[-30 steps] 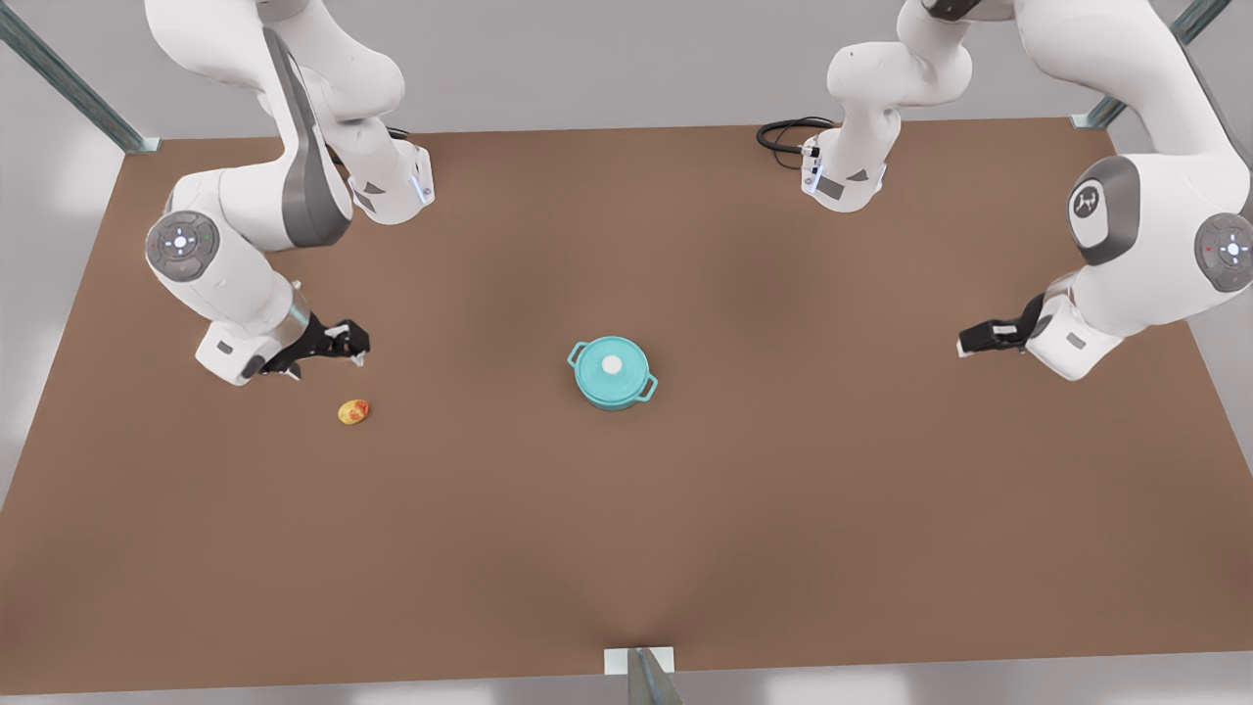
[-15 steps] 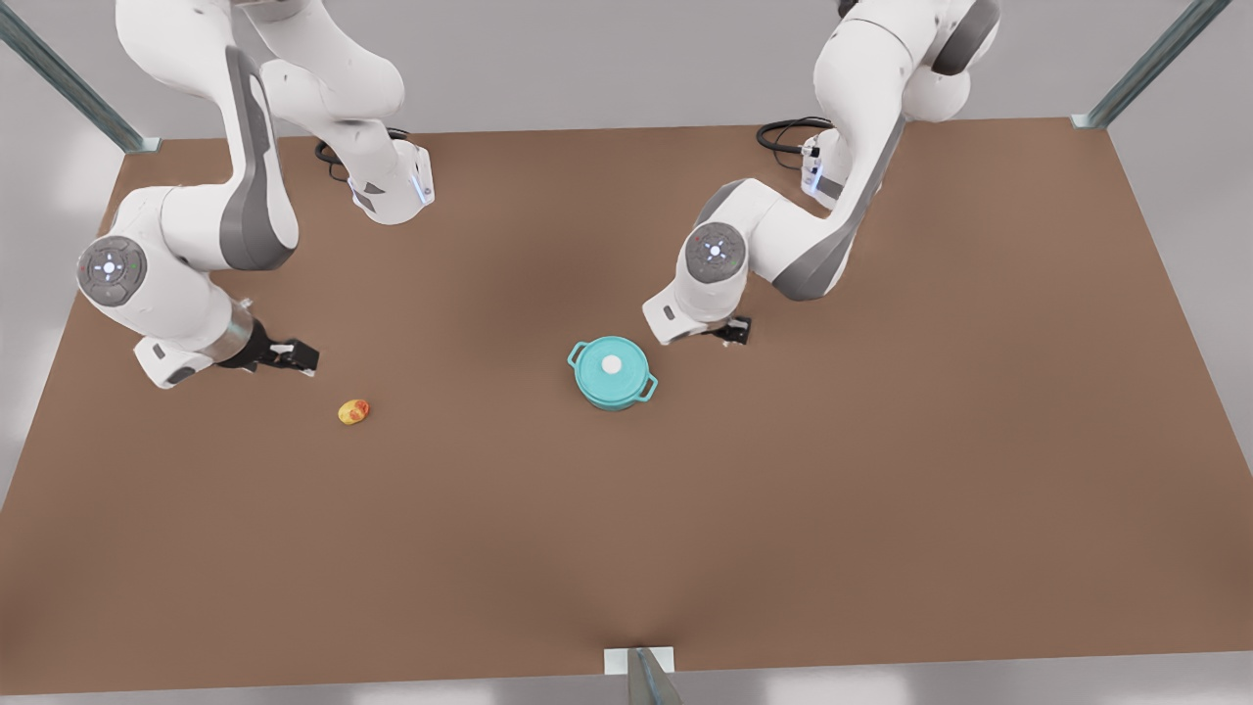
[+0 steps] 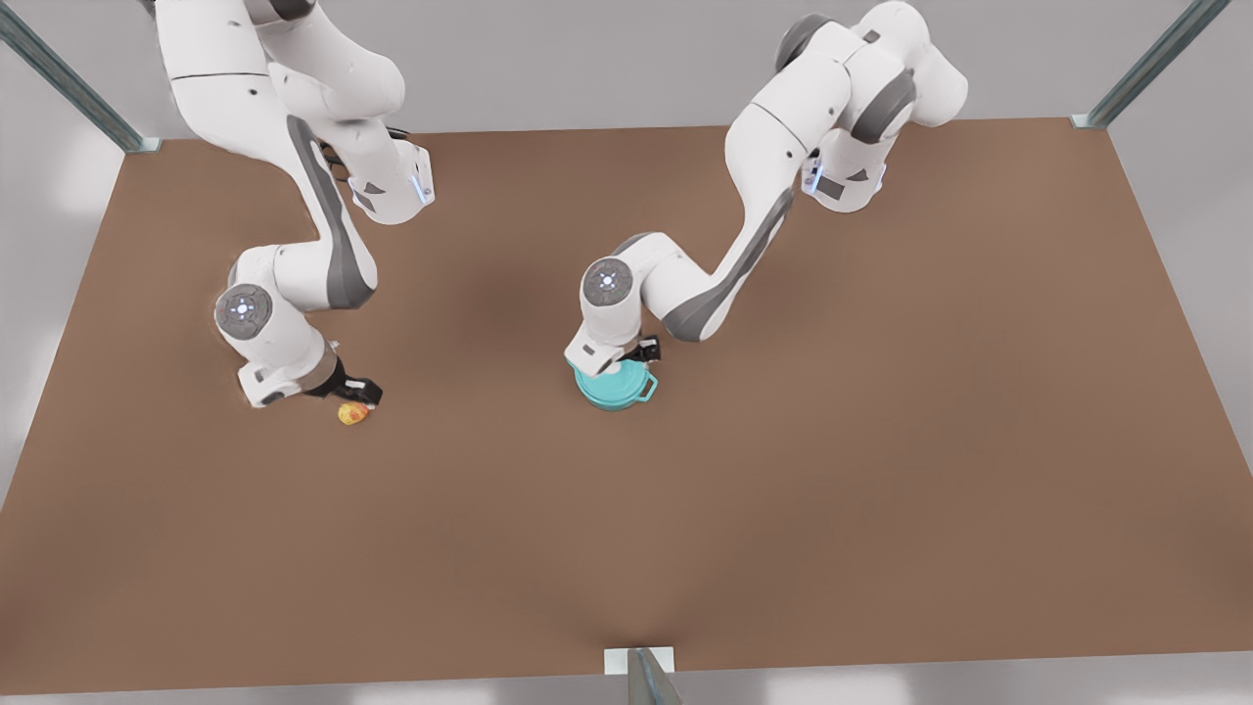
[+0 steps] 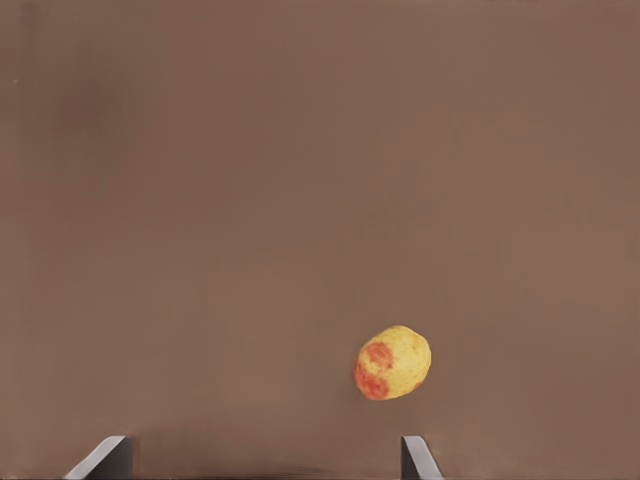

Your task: Open the pot lid and put the potato into the pot

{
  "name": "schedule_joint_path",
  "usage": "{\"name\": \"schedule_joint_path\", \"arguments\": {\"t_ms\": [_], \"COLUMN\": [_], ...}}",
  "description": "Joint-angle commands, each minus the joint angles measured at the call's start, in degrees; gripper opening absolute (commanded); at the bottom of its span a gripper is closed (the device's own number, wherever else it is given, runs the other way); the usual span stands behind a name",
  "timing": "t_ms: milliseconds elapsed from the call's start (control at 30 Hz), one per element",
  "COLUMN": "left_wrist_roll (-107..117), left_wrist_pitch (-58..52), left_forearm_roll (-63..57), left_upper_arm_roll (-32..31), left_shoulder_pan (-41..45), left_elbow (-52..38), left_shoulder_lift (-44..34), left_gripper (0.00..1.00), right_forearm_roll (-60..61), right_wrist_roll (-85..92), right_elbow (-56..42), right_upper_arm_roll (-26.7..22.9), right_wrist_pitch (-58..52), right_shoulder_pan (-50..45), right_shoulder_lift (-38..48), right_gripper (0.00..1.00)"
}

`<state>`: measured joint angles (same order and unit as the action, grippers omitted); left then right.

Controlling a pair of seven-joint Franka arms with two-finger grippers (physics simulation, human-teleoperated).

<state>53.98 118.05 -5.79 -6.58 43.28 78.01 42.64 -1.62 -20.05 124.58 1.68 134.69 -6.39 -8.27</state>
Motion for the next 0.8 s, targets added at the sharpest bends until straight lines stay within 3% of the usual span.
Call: {"name": "schedule_joint_path", "arguments": {"t_ms": [0, 700, 733, 767], "left_wrist_roll": [26.7, 26.8, 26.9, 26.9], "left_wrist_pitch": [4.0, 8.6, 8.6, 8.5], "left_forearm_roll": [-0.5, -2.8, -2.7, -2.7], "left_upper_arm_roll": [0.0, 0.0, 0.0, 0.0], "left_shoulder_pan": [0.1, 1.7, 1.6, 1.6], "left_elbow": [0.0, 2.5, 2.5, 2.5], "left_shoulder_lift": [0.6, 2.5, 2.5, 2.5], "left_gripper": [1.0, 1.0, 0.98, 0.85], "right_forearm_roll": [-1.9, -5.3, -5.2, -5.2], "right_wrist_roll": [-17.5, -22.2, -22.6, -23.6], "right_elbow": [-0.1, 4.3, 4.7, 5.2], "right_upper_arm_roll": [-0.3, -7.7, -7.7, -7.6], "right_wrist_pitch": [6.4, 21.3, 21.3, 21.3], "right_shoulder_pan": [0.4, 2.7, 2.7, 2.5], "right_shoulder_lift": [-1.0, -7.9, -7.9, -7.7], "right_gripper": [1.0, 1.0, 1.0, 1.0]}}
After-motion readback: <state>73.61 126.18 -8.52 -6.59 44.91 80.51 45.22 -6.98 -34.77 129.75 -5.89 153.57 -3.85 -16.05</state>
